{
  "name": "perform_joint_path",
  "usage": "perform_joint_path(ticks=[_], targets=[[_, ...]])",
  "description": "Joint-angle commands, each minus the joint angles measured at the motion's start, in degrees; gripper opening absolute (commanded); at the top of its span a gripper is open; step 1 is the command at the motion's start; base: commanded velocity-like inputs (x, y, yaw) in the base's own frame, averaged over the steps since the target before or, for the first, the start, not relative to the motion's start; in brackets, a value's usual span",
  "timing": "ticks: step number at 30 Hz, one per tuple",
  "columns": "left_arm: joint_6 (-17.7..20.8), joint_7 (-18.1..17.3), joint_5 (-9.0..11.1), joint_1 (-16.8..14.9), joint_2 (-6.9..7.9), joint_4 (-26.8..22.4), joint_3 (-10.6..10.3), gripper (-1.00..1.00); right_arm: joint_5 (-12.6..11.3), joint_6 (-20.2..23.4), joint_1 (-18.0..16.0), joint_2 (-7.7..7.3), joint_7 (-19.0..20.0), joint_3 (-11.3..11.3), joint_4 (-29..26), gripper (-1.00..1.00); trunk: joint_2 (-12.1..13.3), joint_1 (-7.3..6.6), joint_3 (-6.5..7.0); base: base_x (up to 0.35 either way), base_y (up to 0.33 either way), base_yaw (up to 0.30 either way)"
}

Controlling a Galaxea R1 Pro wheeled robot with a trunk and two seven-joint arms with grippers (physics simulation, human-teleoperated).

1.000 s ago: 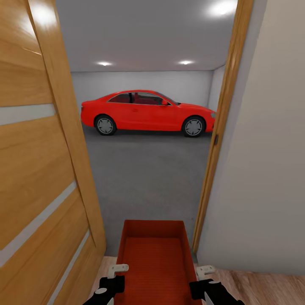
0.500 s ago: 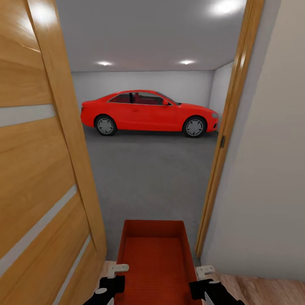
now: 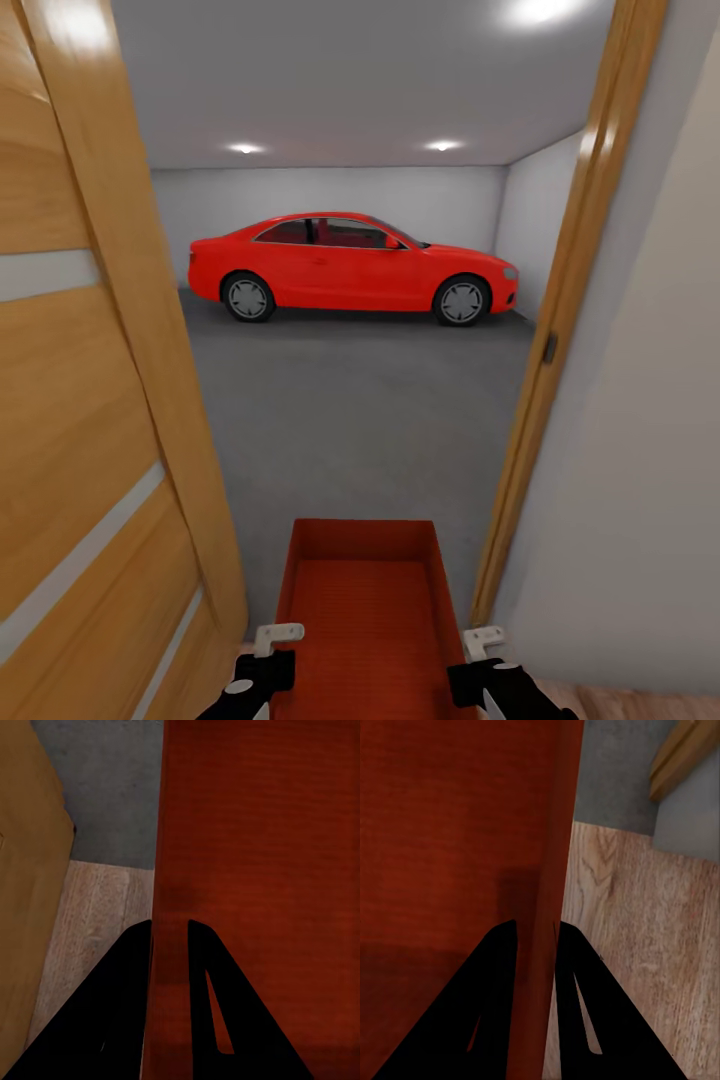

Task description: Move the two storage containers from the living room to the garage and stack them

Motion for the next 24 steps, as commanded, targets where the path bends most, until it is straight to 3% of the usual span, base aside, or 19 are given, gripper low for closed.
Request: perform_joint_path(ticks=[1, 24], targets=[[-0.17, 0.24, 0.06, -0.02, 2.25, -0.09, -0.16, -1.00, -0.34, 0.37, -0.03, -0.78, 0.47, -0.03, -0.08, -1.00, -0.03, 0.02, -0.06, 0.280, 0.003, 0.000], [-0.17, 0.24, 0.05, -0.04, 2.25, -0.14, -0.16, -1.00, -0.34, 0.37, -0.03, -0.78, 0.57, 0.04, -0.17, -1.00, -0.03, 0.02, -0.06, 0.240, 0.000, 0.000]])
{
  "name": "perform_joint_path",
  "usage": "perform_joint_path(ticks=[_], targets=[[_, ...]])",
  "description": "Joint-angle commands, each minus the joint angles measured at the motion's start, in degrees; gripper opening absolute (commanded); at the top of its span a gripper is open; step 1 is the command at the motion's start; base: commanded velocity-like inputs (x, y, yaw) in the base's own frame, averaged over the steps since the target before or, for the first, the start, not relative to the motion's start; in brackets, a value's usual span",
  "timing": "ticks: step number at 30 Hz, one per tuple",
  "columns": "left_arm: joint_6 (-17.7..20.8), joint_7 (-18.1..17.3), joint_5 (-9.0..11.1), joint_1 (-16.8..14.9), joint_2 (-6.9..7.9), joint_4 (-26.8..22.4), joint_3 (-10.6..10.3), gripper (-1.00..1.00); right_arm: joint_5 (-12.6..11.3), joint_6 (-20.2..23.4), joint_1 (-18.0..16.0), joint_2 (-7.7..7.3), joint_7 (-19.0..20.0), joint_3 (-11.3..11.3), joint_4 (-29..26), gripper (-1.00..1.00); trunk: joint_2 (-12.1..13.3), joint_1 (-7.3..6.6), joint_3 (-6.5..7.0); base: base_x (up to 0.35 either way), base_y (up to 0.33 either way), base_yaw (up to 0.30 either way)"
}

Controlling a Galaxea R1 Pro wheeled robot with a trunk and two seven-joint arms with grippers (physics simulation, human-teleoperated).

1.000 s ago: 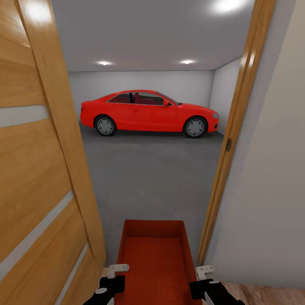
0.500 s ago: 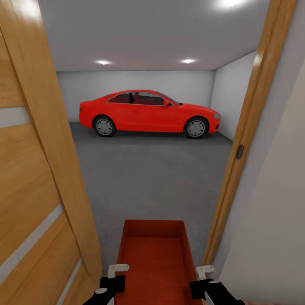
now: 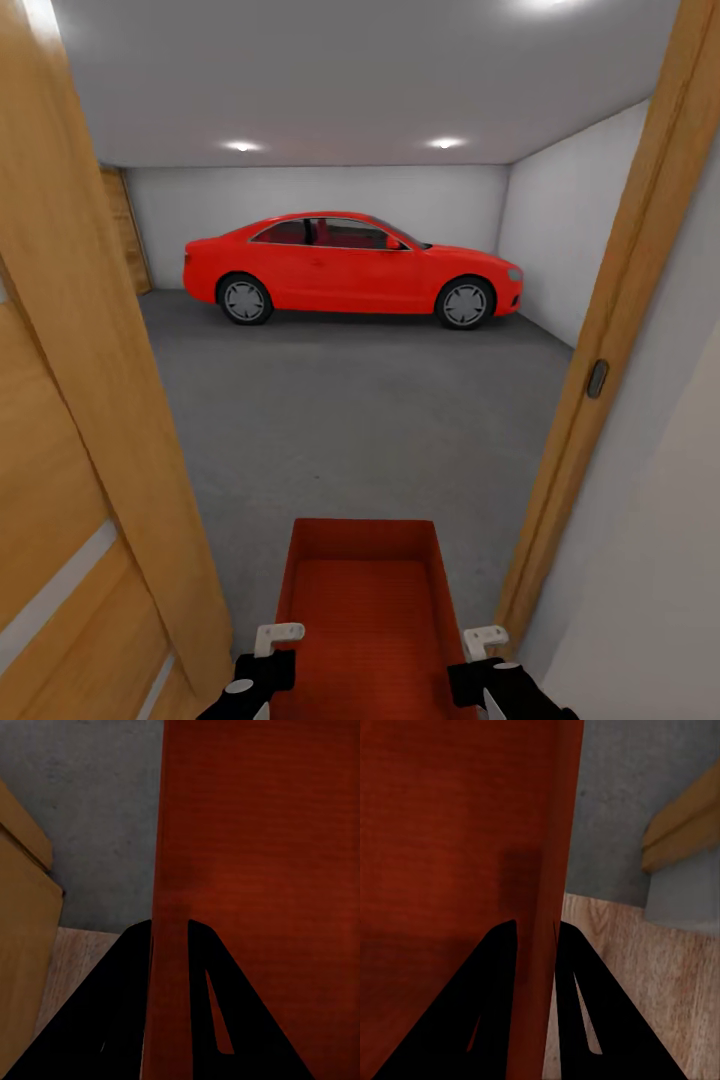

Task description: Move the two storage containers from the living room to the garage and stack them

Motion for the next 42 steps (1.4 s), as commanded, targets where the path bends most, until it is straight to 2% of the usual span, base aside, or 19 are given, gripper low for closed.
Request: perform_joint_path(ticks=[1, 42], targets=[[-0.17, 0.23, 0.09, -0.05, 2.29, -0.07, -0.20, -1.00, -0.44, 0.37, -0.03, -0.73, 0.46, 0.09, -0.08, -1.00, -0.03, 0.02, -0.05, 0.236, 0.000, 0.000], [-0.17, 0.23, 0.10, -0.05, 2.29, -0.07, -0.20, -1.00, -0.44, 0.37, -0.03, -0.73, 0.54, 0.08, -0.17, -1.00, -0.03, 0.02, -0.05, 0.263, 0.000, 0.000]])
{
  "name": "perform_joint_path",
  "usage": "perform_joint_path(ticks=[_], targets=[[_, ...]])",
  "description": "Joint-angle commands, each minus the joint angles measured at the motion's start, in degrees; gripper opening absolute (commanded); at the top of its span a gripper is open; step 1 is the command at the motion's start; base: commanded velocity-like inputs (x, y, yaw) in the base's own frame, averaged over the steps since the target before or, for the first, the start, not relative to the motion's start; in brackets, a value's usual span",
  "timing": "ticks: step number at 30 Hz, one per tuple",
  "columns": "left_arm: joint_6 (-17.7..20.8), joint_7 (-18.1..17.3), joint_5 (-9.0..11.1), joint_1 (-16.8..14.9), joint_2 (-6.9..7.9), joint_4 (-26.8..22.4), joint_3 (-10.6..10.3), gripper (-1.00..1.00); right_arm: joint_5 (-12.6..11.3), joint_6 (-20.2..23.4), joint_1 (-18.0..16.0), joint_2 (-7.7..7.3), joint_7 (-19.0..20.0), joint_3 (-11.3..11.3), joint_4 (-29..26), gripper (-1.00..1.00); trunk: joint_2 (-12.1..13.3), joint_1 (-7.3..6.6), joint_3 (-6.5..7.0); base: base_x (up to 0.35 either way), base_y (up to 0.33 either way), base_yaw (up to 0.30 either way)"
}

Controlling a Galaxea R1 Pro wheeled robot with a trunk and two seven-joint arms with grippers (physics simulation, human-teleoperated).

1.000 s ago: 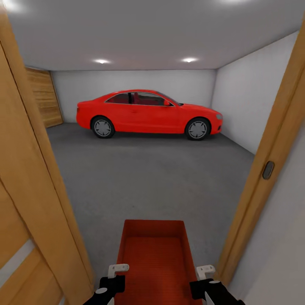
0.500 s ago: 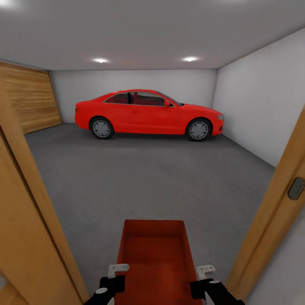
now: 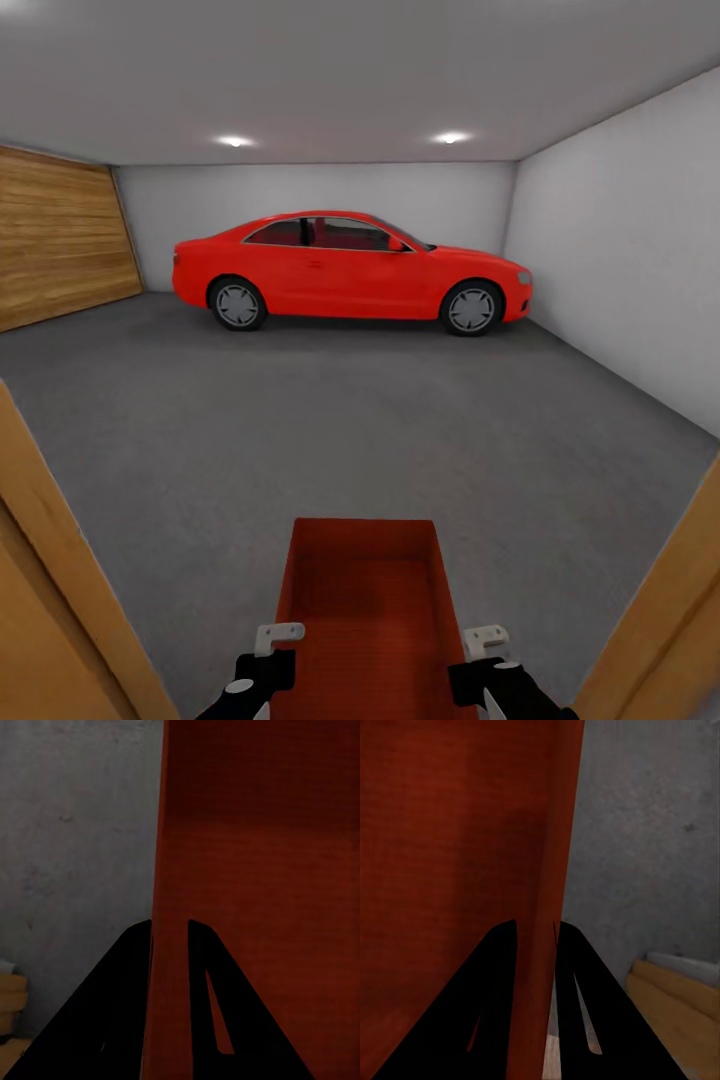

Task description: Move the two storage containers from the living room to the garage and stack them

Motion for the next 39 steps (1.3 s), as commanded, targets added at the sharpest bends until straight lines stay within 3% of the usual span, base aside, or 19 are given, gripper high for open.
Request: perform_joint_path(ticks=[1, 39], targets=[[-0.16, 0.22, 0.14, -0.04, 2.33, -0.05, -0.25, -1.00, -0.50, 0.37, -0.03, -0.70, 0.47, 0.13, -0.10, -1.00, -0.03, 0.02, -0.06, 0.262, 0.000, 0.000], [-0.16, 0.22, 0.13, -0.04, 2.33, -0.04, -0.25, -1.00, -0.50, 0.37, -0.03, -0.70, 0.47, 0.14, -0.19, -1.00, -0.03, 0.02, -0.06, 0.261, 0.000, 0.000]])
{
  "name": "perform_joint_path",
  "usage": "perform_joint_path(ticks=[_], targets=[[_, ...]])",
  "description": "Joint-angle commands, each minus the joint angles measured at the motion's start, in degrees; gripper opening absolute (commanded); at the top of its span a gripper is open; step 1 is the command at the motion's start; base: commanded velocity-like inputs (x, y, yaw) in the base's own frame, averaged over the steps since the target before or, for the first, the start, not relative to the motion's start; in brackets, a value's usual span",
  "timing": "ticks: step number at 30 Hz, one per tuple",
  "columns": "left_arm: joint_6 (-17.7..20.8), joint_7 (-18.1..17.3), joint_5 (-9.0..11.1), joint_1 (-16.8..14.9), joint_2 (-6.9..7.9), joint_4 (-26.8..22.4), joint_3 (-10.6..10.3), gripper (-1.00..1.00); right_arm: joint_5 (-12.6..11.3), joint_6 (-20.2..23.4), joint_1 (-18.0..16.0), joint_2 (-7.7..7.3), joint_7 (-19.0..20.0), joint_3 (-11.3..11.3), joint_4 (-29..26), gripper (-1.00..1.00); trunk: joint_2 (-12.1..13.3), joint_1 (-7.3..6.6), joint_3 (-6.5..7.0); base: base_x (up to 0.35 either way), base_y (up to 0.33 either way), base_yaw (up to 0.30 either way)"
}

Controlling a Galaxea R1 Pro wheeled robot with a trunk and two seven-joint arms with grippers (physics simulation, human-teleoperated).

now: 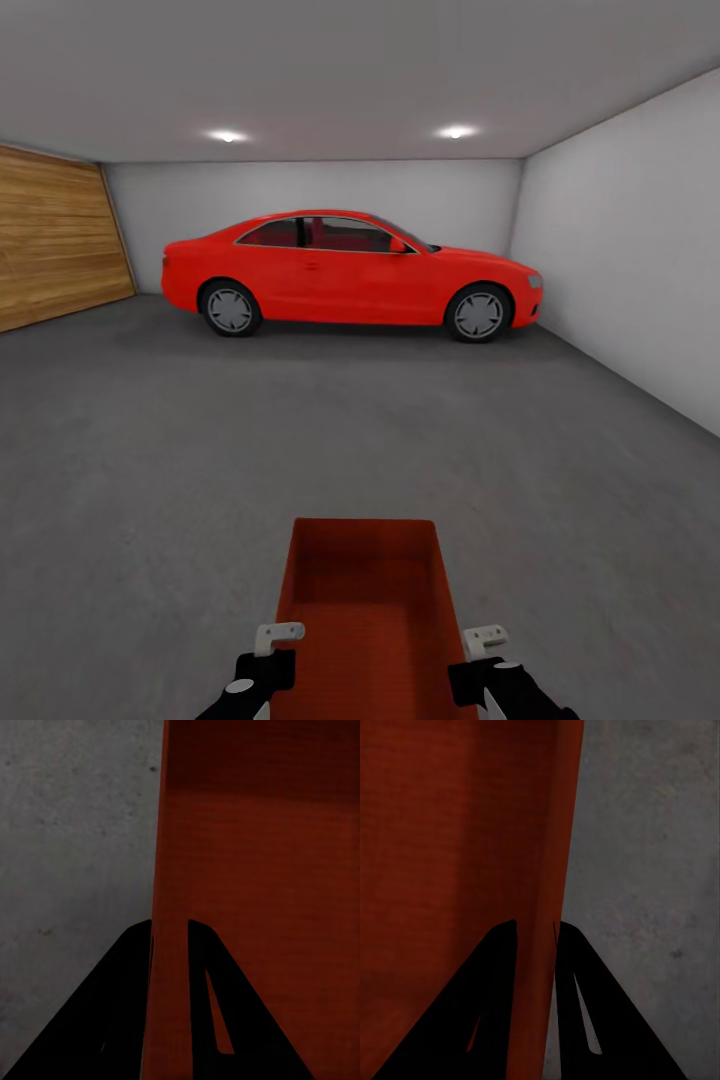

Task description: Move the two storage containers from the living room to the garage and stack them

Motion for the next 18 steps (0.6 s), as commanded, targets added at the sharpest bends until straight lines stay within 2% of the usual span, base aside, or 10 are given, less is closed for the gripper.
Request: perform_joint_path(ticks=[1, 18], targets=[[-0.16, 0.21, 0.21, -0.02, 2.35, -0.01, -0.30, -1.00, -0.48, 0.36, -0.04, -0.70, 0.47, 0.11, -0.13, -1.00, -0.03, 0.02, -0.06, 0.261, 0.000, 0.000], [-0.16, 0.21, 0.21, -0.05, 2.35, -0.02, -0.30, -1.00, -0.48, 0.36, -0.04, -0.71, 0.47, 0.11, -0.13, -1.00, -0.03, 0.02, -0.06, 0.261, 0.000, 0.000]])
